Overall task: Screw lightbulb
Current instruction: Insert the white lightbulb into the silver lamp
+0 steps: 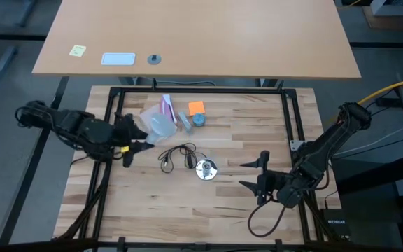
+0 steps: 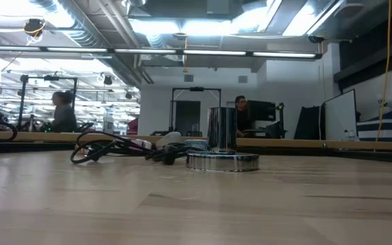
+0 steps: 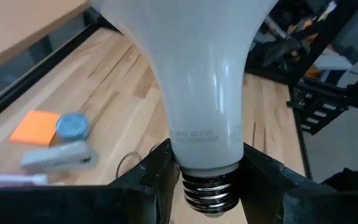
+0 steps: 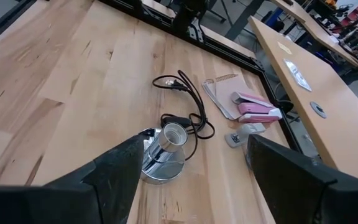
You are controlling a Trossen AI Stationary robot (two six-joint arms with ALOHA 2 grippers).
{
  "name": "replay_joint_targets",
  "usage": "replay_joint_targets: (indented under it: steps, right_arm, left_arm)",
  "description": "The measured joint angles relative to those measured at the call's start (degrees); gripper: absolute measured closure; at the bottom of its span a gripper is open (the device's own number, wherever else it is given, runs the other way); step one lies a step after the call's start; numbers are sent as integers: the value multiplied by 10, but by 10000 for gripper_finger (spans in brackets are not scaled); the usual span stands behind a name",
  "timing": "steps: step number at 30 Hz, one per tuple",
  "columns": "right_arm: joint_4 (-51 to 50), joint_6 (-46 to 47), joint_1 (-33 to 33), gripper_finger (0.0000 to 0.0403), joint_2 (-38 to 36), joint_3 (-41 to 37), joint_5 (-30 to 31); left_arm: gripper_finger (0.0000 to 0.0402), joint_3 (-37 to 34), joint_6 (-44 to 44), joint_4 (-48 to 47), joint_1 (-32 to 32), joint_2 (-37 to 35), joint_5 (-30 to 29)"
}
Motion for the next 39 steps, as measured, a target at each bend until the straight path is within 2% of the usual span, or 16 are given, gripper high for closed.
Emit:
replay_joint_targets:
  steps: [7, 14, 19, 23, 26, 28, 31, 33, 35, 37, 39]
  right_arm:
    - [-1, 0, -4, 111, 0, 0, 1]
    - [-2, -1, -3, 111, 0, 0, 1]
    - [-2, -1, -3, 111, 0, 0, 0]
    - [-1, 0, -3, 111, 0, 0, 0]
    - [-1, 0, -3, 111, 0, 0, 0]
    - [-1, 0, -3, 111, 0, 0, 0]
    - [0, 0, -3, 111, 0, 0, 4]
    - [8, 0, -5, 111, 0, 0, 23]
    - [29, 0, -11, 111, 0, 0, 39]
    - [52, 0, -21, 111, 0, 0, 50]
    - [74, 0, -36, 111, 5, 1, 57]
  left_arm:
    - [275, 0, -55, -96, 0, -17, 1]
    - [275, 0, -72, -185, -14, -18, 1]
    - [275, -26, -106, -180, -38, -28, -17]
    - [275, -101, -141, -125, -64, -41, -57]
    - [275, -193, -151, -4, -81, -45, -88]
    - [275, -266, -141, 136, -87, -44, -109]
    - [275, -386, -89, 447, -85, -26, -144]
    - [275, -455, -29, 676, -76, 7, -155]
    - [275, -502, 16, 863, -66, 54, -158]
    - [275, -521, 48, 971, -56, 108, -159]
    - [275, -520, 68, 1022, -45, 161, -155]
